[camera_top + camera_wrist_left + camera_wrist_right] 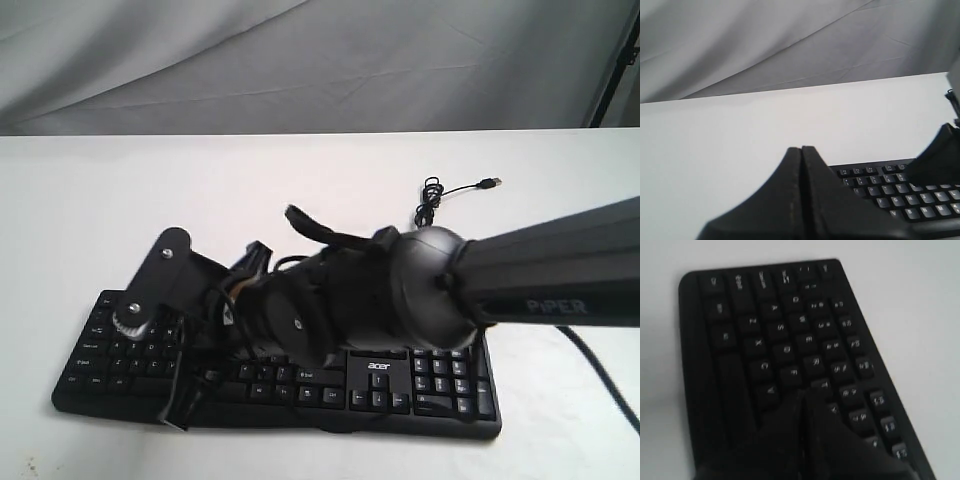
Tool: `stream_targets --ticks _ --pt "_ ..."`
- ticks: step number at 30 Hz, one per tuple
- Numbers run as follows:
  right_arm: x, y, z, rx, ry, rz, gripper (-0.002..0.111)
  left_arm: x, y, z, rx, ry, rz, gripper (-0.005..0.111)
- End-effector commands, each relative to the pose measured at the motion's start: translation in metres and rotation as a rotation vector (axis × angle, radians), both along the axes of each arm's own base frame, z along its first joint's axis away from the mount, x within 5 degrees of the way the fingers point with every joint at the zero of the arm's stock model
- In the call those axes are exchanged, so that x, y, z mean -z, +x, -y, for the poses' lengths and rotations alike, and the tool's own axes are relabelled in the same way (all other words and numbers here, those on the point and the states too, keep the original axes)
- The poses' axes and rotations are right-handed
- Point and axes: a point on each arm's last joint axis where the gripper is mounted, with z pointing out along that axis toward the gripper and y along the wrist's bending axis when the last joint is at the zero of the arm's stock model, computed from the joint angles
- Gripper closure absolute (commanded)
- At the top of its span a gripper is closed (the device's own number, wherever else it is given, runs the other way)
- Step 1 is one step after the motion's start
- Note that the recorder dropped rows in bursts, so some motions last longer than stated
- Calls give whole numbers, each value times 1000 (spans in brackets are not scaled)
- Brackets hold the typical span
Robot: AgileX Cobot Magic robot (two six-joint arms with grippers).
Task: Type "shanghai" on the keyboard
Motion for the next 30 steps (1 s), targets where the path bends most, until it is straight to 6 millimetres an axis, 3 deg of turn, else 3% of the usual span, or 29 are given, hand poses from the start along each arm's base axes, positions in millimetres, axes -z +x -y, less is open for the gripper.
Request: stream_targets --ticks 1,15,30 --pt "5 -9 18 59 23 -8 108 1 0 0 4 -3 4 107" --pt "32 -8 18 89 -4 -34 108 1 0 0 4 -3 4 107" --pt "30 -12 12 75 23 4 108 1 0 0 4 -3 4 107"
